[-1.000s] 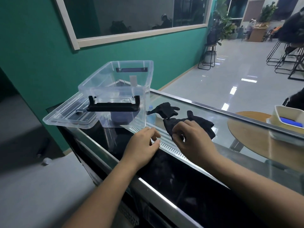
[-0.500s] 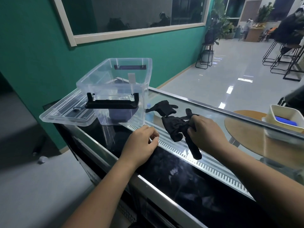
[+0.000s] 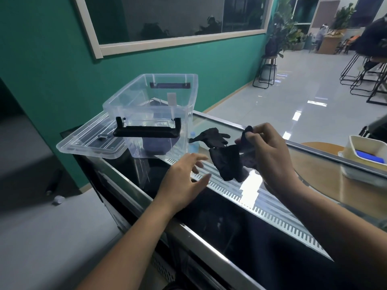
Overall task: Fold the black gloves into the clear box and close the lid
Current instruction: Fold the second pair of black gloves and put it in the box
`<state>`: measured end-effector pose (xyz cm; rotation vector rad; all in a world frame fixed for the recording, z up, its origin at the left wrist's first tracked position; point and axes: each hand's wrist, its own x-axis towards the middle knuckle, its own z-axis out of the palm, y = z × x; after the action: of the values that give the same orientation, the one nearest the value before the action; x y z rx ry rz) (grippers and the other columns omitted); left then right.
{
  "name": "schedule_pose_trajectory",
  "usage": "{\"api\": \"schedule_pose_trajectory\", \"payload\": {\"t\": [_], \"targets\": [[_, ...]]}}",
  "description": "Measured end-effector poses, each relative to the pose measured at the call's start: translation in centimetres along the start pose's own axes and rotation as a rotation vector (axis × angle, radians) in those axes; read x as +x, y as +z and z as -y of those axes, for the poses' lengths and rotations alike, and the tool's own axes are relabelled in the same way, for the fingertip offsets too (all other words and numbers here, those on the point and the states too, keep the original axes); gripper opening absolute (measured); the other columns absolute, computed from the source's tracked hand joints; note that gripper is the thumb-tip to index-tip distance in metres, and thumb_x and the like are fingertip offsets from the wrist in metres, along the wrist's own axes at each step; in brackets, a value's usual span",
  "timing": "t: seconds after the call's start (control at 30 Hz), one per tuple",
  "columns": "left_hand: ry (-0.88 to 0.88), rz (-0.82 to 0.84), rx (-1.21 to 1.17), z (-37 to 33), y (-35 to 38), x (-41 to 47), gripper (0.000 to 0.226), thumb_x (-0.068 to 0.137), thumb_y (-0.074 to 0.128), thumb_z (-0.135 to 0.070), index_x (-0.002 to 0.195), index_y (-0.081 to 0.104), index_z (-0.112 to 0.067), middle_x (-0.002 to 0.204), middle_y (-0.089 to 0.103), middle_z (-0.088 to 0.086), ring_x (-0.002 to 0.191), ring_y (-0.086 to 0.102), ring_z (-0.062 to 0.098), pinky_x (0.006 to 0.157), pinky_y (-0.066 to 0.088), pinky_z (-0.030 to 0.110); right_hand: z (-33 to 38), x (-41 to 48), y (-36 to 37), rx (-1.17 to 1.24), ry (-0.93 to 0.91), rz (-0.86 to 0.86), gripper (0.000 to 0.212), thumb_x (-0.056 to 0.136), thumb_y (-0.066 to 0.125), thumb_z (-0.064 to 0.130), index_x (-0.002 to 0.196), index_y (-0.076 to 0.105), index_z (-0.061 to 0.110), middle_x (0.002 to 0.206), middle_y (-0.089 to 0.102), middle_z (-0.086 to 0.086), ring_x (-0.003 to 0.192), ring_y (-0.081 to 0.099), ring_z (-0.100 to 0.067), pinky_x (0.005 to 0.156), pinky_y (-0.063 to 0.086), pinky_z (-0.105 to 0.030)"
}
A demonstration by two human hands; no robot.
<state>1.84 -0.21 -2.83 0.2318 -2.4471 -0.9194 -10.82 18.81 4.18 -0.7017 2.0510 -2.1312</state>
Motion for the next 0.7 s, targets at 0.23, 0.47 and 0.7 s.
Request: {"api": "schedule_pose_trajectory", "payload": {"t": [0.23, 0.47, 0.7], "targets": [[-0.071, 0.08, -0.032, -1.4, -0.5, -0.3, 0.087, 0.073, 0.096, -0.053, 0.145, 0.048, -0.045, 0.128, 0.047, -0.037, 0.116, 0.049, -0.022, 0.09, 0.045, 0.015, 0.0, -1.3, 1.4, 0.353, 0.208, 0.119, 0.018, 0.108, 0.05, 0.004, 0.092, 0.058, 0.008, 0.086, 0.075, -0.017, 0.087, 0.066, -0.037, 0.077, 0.048, -0.048], [-0.077, 0.176, -0.248, -1.1, -1.5, 0.0, 0.07, 0.08, 0.097, -0.031, 0.14, 0.065, -0.046, 0.142, 0.06, -0.025, 0.135, 0.056, -0.001, 0.115, 0.047, 0.034, -1.7, -0.9, 1.7, 0.521, 0.371, 0.261, 0.019, 0.106, 0.052, 0.011, 0.09, 0.061, 0.012, 0.101, 0.072, -0.02, 0.088, 0.068, -0.031, 0.07, 0.048, -0.036], [-0.247, 0.065, -0.557, -0.6, -1.7, -0.9, 0.014, 0.091, 0.087, -0.011, 0.102, 0.082, -0.019, 0.093, 0.081, -0.003, 0.086, 0.077, 0.015, 0.081, 0.059, 0.024, -3.2, -0.3, 1.4, 0.521, 0.38, 0.221, 0.011, 0.107, 0.056, 0.01, 0.098, 0.062, 0.009, 0.098, 0.075, -0.017, 0.087, 0.068, -0.028, 0.074, 0.053, -0.035]]}}
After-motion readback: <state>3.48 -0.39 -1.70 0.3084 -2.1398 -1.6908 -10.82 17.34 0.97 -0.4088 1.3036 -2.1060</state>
